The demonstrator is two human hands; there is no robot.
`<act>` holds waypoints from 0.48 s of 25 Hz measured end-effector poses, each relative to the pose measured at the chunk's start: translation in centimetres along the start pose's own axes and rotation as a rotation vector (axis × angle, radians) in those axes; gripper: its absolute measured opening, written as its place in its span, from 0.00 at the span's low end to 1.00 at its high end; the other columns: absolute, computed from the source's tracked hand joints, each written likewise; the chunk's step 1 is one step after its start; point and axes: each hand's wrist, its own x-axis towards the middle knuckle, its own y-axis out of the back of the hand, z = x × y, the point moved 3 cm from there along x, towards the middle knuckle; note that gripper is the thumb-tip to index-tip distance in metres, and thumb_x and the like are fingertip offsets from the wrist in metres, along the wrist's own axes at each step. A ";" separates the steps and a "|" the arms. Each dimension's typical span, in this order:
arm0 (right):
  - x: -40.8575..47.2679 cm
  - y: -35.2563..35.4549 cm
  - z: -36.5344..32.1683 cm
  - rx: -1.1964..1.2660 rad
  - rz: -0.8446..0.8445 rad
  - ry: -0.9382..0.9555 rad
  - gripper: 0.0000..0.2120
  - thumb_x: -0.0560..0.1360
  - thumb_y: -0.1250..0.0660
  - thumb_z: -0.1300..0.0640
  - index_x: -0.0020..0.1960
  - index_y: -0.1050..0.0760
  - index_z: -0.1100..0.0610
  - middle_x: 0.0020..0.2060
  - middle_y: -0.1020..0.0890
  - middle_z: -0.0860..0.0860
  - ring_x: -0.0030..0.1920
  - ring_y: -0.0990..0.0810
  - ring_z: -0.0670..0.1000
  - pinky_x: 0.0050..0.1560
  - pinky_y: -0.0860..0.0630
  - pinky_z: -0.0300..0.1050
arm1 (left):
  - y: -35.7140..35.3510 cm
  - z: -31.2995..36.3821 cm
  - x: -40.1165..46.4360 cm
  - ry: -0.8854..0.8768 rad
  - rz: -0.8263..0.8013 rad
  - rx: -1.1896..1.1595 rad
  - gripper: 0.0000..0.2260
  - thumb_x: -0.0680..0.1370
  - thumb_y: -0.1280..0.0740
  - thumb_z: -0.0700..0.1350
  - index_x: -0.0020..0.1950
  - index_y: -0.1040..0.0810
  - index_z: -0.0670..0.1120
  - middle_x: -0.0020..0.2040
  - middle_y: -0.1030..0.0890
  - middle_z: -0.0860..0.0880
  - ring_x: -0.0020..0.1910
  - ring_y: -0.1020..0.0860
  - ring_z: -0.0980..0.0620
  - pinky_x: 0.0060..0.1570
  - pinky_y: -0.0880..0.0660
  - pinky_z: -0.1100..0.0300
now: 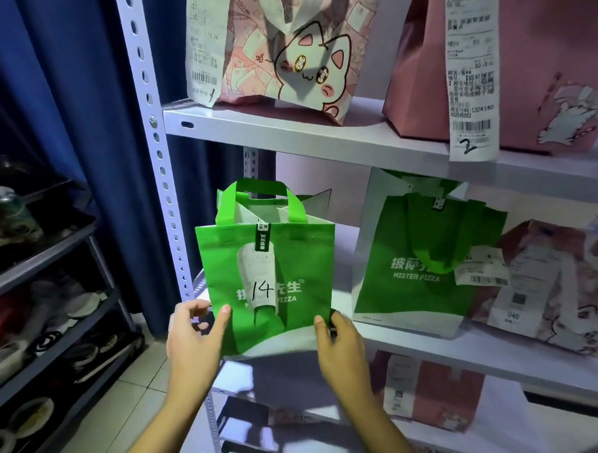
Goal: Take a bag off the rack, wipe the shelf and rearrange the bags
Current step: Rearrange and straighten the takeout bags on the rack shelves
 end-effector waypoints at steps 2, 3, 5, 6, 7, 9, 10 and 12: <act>1.5 -0.8 -0.1 -0.026 0.005 -0.012 0.12 0.82 0.40 0.45 0.46 0.25 0.51 0.40 0.20 0.49 0.42 0.22 0.53 0.40 0.31 0.47 | 0.0 0.4 0.4 0.046 0.103 0.009 0.10 0.76 0.29 0.52 0.46 0.27 0.50 0.42 0.22 0.49 0.43 0.22 0.47 0.43 0.31 0.54; 2.1 -1.1 -0.2 -0.051 0.016 -0.021 0.14 0.81 0.40 0.44 0.47 0.24 0.52 0.39 0.20 0.51 0.42 0.21 0.55 0.40 0.28 0.48 | -0.2 0.7 0.6 0.059 0.114 0.007 0.10 0.77 0.29 0.53 0.45 0.27 0.48 0.40 0.22 0.49 0.42 0.22 0.47 0.43 0.31 0.54; 3.3 -1.4 -0.7 -0.104 0.042 -0.030 0.15 0.81 0.41 0.43 0.50 0.23 0.52 0.42 0.19 0.53 0.46 0.21 0.58 0.45 0.23 0.52 | -1.2 1.1 1.3 0.045 0.082 0.003 0.09 0.78 0.30 0.52 0.45 0.26 0.48 0.40 0.21 0.51 0.42 0.22 0.48 0.45 0.29 0.52; 3.9 -1.5 -1.2 -0.119 0.043 -0.040 0.16 0.81 0.41 0.43 0.52 0.22 0.54 0.45 0.19 0.54 0.48 0.21 0.58 0.48 0.23 0.53 | -1.7 1.2 1.9 0.028 0.056 -0.002 0.08 0.78 0.31 0.52 0.46 0.25 0.48 0.42 0.20 0.52 0.44 0.22 0.48 0.47 0.27 0.51; 4.7 -1.6 -1.4 -0.123 0.036 -0.067 0.16 0.81 0.40 0.44 0.56 0.23 0.55 0.49 0.19 0.54 0.51 0.21 0.58 0.51 0.23 0.53 | -2.3 1.1 2.7 0.009 0.027 0.000 0.07 0.79 0.32 0.52 0.47 0.24 0.49 0.45 0.19 0.53 0.46 0.21 0.48 0.49 0.25 0.50; 5.9 -1.6 -1.9 -0.092 0.014 -0.109 0.17 0.80 0.38 0.47 0.64 0.26 0.55 0.55 0.19 0.56 0.55 0.20 0.59 0.53 0.23 0.52 | -3.4 0.8 4.4 -0.019 -0.029 0.012 0.07 0.79 0.33 0.51 0.51 0.23 0.49 0.49 0.18 0.51 0.49 0.20 0.47 0.52 0.26 0.50; 6.3 -1.6 -2.0 -0.055 -0.001 -0.114 0.18 0.79 0.37 0.49 0.67 0.29 0.54 0.56 0.19 0.56 0.56 0.20 0.60 0.54 0.23 0.52 | -4.0 0.7 5.2 -0.026 -0.058 0.020 0.08 0.80 0.33 0.51 0.54 0.23 0.49 0.52 0.18 0.50 0.50 0.19 0.47 0.53 0.26 0.51; 6.7 -1.5 -1.9 0.017 -0.039 -0.125 0.20 0.78 0.35 0.52 0.69 0.33 0.52 0.58 0.18 0.56 0.56 0.20 0.59 0.54 0.23 0.52 | -5.1 1.2 6.2 -0.059 -0.129 0.047 0.11 0.80 0.34 0.49 0.61 0.24 0.47 0.57 0.19 0.50 0.52 0.21 0.48 0.54 0.28 0.53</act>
